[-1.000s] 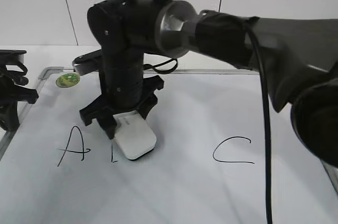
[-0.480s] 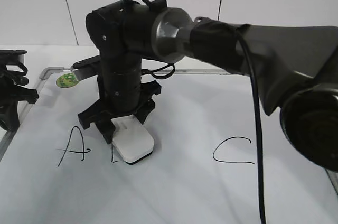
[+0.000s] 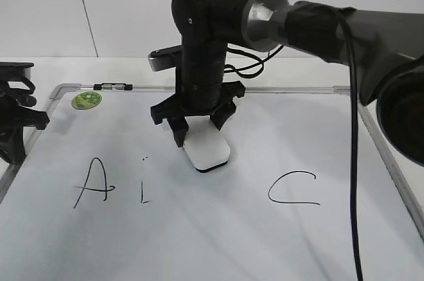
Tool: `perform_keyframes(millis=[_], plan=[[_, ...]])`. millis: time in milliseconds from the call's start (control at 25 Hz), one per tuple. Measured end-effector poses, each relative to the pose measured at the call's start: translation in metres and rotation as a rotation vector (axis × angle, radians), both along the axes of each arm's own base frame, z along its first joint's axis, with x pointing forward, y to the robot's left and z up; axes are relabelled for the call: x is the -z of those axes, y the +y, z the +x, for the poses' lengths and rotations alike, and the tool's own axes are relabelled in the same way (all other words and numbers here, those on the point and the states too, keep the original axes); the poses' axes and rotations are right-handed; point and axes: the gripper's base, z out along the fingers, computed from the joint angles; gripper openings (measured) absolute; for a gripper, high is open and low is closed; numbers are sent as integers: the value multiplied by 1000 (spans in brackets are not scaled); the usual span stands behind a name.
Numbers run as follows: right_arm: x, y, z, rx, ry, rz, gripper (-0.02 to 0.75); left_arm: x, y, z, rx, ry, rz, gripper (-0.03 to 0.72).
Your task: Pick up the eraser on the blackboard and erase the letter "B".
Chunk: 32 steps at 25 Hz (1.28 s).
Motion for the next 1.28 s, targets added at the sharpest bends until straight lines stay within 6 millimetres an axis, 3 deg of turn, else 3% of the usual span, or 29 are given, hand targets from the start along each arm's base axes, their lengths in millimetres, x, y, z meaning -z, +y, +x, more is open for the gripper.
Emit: perform_keyframes(millis=[160,360,440,640,880,1080,1280], plan=[[-17,0,-6,-14,1,51,530,0,0,0,0,0,0,16],[-91,1,-31,-59,-114,134,530,0,0,0,0,0,0,16],[-104,6,-46,-93,-125,144,530,0,0,0,0,0,0,16],[-80,31,-82,-191,-45,88,530,0,0,0,0,0,-1,16],[-48,45,-116,-268,51,8,529,0,0,0,-1,0,-2,16],[-35,53,-125,-295,73,-13,529,0,0,0,-1,0,-2,16],[-9,58,-123,-305,108,-49,529,0,0,0,-1,0,-2,16]])
